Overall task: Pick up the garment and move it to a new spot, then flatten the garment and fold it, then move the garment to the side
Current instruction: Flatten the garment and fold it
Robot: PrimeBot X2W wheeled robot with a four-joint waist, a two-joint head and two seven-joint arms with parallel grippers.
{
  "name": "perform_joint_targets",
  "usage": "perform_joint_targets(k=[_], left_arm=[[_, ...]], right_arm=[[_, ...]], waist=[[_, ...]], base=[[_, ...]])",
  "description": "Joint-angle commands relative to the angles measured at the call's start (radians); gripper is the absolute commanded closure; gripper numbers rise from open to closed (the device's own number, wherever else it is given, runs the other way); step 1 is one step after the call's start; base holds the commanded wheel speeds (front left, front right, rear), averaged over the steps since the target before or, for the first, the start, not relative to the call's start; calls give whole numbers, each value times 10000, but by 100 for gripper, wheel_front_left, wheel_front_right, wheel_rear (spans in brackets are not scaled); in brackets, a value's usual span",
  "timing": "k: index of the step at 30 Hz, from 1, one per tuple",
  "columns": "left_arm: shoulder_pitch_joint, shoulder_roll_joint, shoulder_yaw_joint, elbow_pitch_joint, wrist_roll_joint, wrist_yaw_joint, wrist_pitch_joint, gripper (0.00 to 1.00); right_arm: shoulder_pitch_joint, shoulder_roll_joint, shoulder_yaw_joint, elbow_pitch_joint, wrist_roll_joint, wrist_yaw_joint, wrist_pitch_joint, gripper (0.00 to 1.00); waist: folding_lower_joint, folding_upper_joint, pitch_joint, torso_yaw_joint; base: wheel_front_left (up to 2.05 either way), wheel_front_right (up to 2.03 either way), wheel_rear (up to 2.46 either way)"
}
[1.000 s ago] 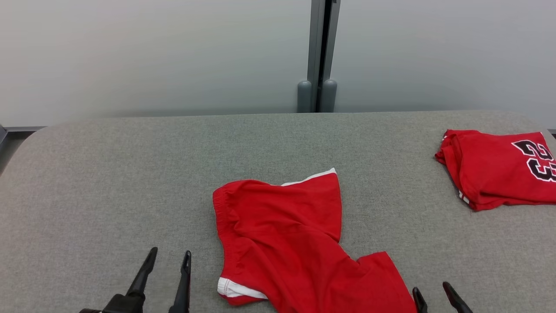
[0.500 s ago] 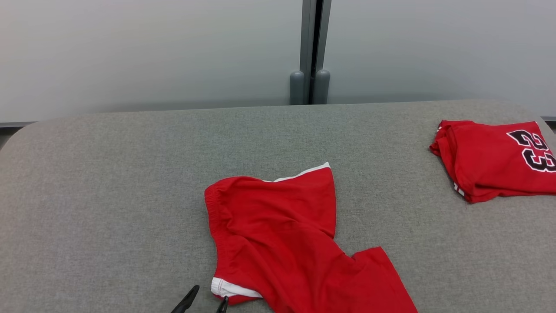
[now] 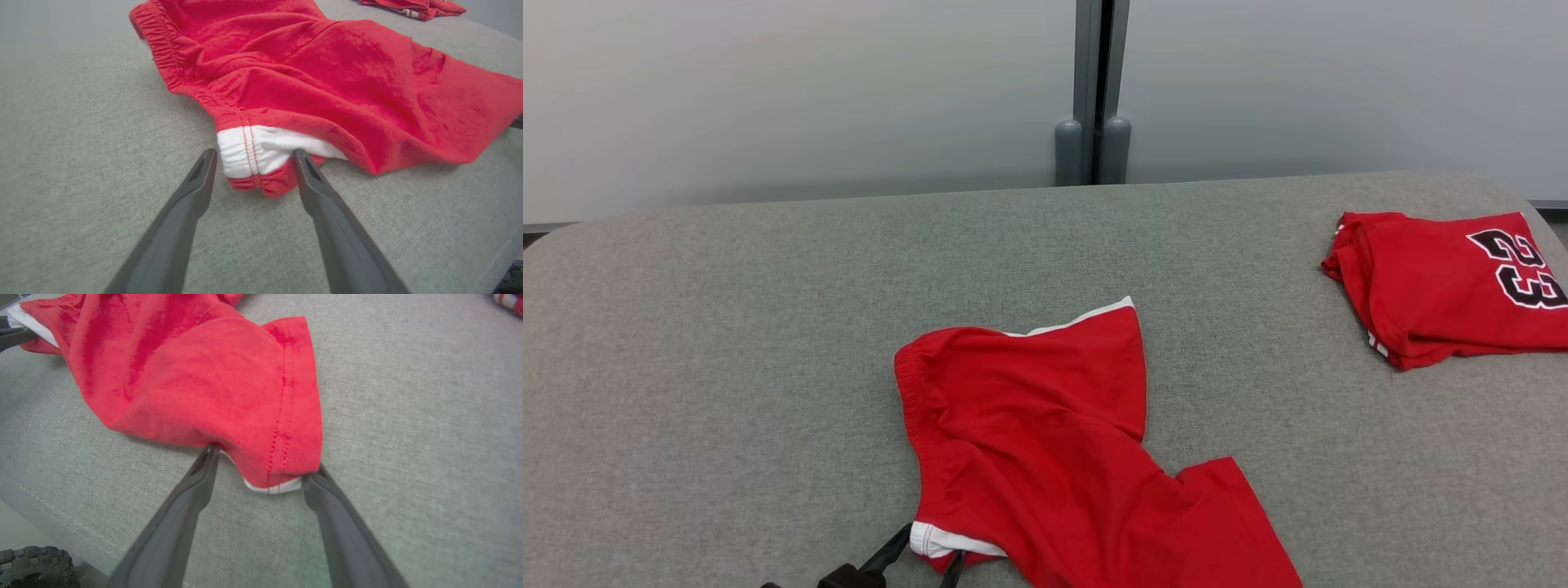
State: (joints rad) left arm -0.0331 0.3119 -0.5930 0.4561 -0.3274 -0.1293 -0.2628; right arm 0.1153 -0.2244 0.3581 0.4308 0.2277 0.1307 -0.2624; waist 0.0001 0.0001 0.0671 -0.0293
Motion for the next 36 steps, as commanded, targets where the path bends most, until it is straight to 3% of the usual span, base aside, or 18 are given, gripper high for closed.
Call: perform_joint_targets(k=[1, 14, 15, 16, 17, 23, 29, 36], left_arm=[[-251, 39, -99, 139, -106, -21, -24, 0], [-1550, -158, -1383, 1543, -916, -20, -24, 0], [-1678, -172, -1485, 1620, -1007, -22, -25, 51], [-1777, -173, -1553, 1683, -1106, -20, -25, 66], [-1816, -193, -1659, 1714, -1206, -20, -25, 100], [-1750, -77, -1705, 1213, -1510, -20, -25, 100], [-1645, 333, -1262, -312, -1535, -20, -24, 100], [-2839, 411, -350, -1597, -1668, -21, -24, 100]], right_arm=[[-179, -59, 128, 50, 32, 3, -29, 0], [-979, -151, 975, 537, 366, 3, -30, 0], [-996, -136, 1046, 562, 424, 3, -29, 28], [-1025, -126, 1085, 558, 485, 3, -29, 77], [-1050, -117, 1121, 495, 546, 3, -30, 100], [-998, -167, 1025, -55, 654, 3, -29, 100], [-854, -312, 403, -1701, 621, 3, -29, 100], [-2344, -554, 11, -2766, 732, 3, -30, 100]], waist=[[-1, -1, 27, -8], [-1, -1, 157, -186], [-1, -1, 146, -202], [-1, -1, 140, -220], [-1, -1, 116, -238], [-1, -1, 106, -258], [-1, -1, 279, -94], [-1, -1, 645, -13]], base=[[0, 0, 0], [0, 0, 0], [0, 0, 0], [0, 0, 0], [0, 0, 0], [0, 0, 0], [0, 0, 0], [0, 0, 0]])
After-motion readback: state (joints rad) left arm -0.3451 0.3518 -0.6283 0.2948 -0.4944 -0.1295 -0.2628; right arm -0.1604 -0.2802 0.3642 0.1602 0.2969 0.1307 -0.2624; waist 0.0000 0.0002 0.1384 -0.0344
